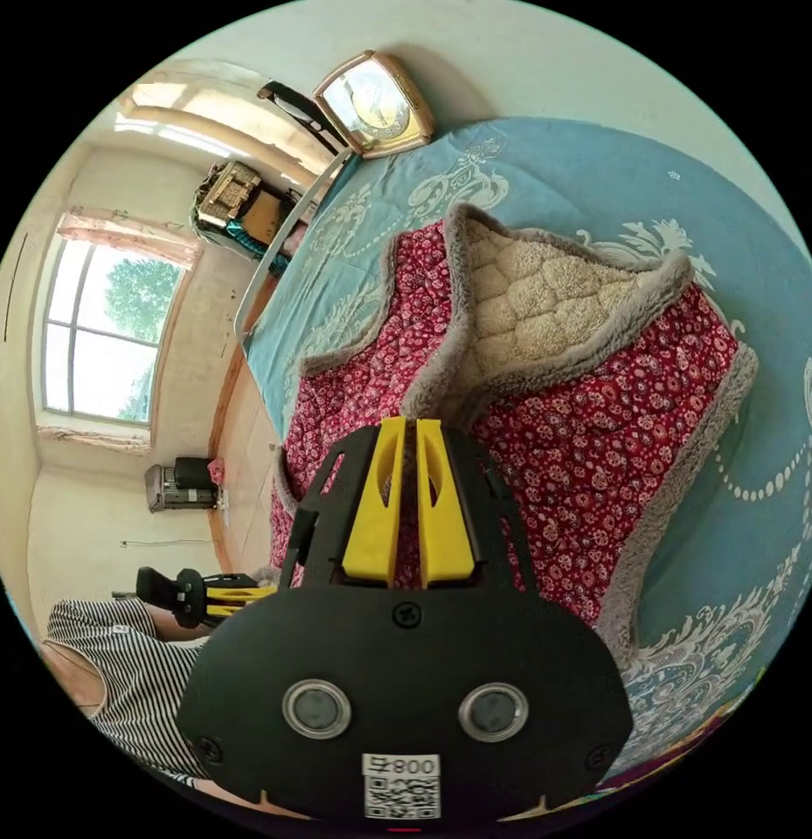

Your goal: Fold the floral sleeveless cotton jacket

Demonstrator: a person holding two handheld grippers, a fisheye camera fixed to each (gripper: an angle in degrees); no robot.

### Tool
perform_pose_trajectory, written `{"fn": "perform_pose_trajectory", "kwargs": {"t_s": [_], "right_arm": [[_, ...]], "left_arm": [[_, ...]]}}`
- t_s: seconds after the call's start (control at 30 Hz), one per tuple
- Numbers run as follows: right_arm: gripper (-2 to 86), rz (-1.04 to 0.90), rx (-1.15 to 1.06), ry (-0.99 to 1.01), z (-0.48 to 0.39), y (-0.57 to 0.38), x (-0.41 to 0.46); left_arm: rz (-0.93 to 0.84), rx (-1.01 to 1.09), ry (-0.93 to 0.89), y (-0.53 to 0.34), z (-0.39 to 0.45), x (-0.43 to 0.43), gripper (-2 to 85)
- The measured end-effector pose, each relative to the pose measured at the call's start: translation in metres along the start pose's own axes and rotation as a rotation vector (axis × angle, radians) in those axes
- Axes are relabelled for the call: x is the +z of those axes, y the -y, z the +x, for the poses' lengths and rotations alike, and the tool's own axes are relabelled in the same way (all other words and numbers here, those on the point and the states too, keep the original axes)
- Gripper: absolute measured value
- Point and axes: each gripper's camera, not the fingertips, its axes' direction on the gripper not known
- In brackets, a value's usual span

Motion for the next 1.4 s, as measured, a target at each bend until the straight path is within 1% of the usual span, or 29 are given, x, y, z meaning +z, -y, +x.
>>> {"fn": "perform_pose_trajectory", "kwargs": {"t_s": [0.07,0.13,0.2,0.23,0.33,0.43,0.5,0.57,0.73,0.83,0.93,1.03,1.13,1.23,1.33,1.4], "right_arm": [[2.5,-0.094,0.081,-0.023,0.027,0.001,0.033],[2.8,-0.132,0.146,-0.003,0.049,-0.005,0.053],[3.0,-0.081,0.202,0.091,0.065,-0.014,0.058],[3.1,-0.068,0.207,0.122,0.070,-0.019,0.059],[3.4,-0.052,0.219,0.153,0.079,-0.030,0.057],[2.4,0.027,0.229,0.128,0.082,-0.052,0.039],[2.8,0.043,0.211,0.137,0.079,-0.071,0.031],[3.9,0.052,0.130,0.153,0.058,-0.105,0.028],[6.1,-0.113,-0.055,0.171,-0.016,-0.177,0.065],[7.2,-0.162,-0.098,0.188,-0.050,-0.214,0.083],[7.4,-0.162,-0.025,0.187,-0.055,-0.239,0.091],[7.7,-0.155,0.073,0.153,-0.042,-0.258,0.095],[8.0,-0.109,0.164,0.205,-0.026,-0.264,0.095],[7.8,-0.126,0.191,0.256,-0.025,-0.256,0.110],[5.9,-0.199,0.175,0.290,-0.033,-0.245,0.131],[5.1,-0.209,0.158,0.274,-0.039,-0.243,0.133]], "left_arm": [[-0.097,-0.006,-0.023,0.007,0.006,0.027,5.1],[-0.129,-0.007,-0.046,0.011,0.013,0.036,5.7],[-0.105,0.018,-0.054,0.012,0.022,0.032,5.9],[-0.091,0.045,-0.093,0.013,0.027,0.029,5.5],[-0.070,0.057,-0.154,0.012,0.036,0.019,5.5],[-0.045,0.066,-0.158,0.004,0.044,0.002,6.0],[-0.033,0.061,-0.137,-0.005,0.047,-0.008,6.4],[-0.054,0.046,-0.088,-0.017,0.048,-0.014,6.7],[-0.074,0.030,-0.042,-0.027,0.056,-0.015,7.0],[-0.077,0.054,0.006,-0.025,0.070,-0.012,7.1],[-0.072,0.092,0.023,-0.023,0.086,-0.009,7.2],[-0.091,0.150,0.049,-0.020,0.100,0.004,7.1],[-0.131,0.197,0.093,-0.013,0.112,0.026,6.7],[-0.207,0.216,0.118,-0.007,0.119,0.049,5.4],[-0.184,0.227,0.125,-0.003,0.125,0.051,4.3],[-0.198,0.249,0.140,-0.001,0.127,0.055,4.0]]}}
